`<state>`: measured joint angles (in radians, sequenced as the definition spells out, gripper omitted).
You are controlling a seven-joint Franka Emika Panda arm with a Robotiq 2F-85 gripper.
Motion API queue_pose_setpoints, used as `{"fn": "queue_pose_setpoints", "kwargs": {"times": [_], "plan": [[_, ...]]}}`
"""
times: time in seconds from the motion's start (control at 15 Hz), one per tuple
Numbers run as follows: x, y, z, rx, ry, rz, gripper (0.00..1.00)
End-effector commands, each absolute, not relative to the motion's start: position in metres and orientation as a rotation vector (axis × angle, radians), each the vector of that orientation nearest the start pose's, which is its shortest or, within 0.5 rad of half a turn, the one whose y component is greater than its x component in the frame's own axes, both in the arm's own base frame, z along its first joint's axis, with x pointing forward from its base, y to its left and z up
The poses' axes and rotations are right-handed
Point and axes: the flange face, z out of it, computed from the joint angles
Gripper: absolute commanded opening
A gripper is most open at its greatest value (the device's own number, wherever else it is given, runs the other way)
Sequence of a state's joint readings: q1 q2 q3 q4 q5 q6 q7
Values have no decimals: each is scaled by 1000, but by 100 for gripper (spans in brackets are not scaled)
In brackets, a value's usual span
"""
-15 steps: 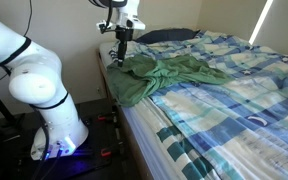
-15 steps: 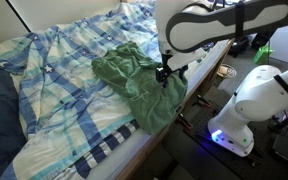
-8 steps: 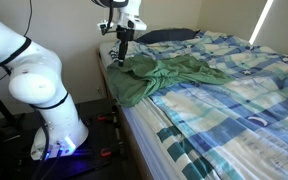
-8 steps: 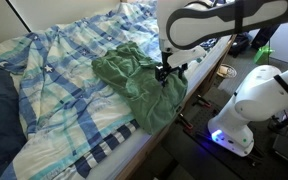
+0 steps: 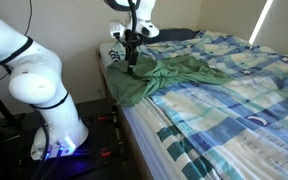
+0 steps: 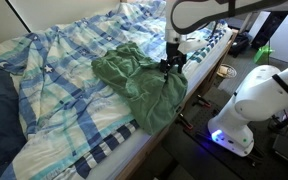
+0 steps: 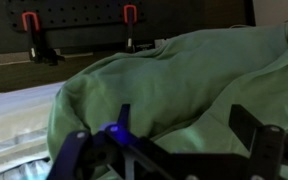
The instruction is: Fold the green cloth on the bed.
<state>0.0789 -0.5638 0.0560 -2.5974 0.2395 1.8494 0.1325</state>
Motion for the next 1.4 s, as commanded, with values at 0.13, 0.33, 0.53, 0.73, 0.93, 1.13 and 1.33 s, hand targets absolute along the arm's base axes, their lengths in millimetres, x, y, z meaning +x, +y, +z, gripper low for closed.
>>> {"fn": "queue_pose_setpoints", "kwargs": {"times": [0.13,0.33,0.53,0.73,0.93,1.13,1.33], "plan": [[360,54,444,-2983,87,226,100],[358,54,439,-2983,50,253,100],[362,55,437,-2971,0,236,100],[382,48,431,-2901,-214,110,100],[404,36,427,-2827,-396,33,100],[423,21,415,-2794,-528,45,100],[441,9,403,-2751,-603,43,100]]}}
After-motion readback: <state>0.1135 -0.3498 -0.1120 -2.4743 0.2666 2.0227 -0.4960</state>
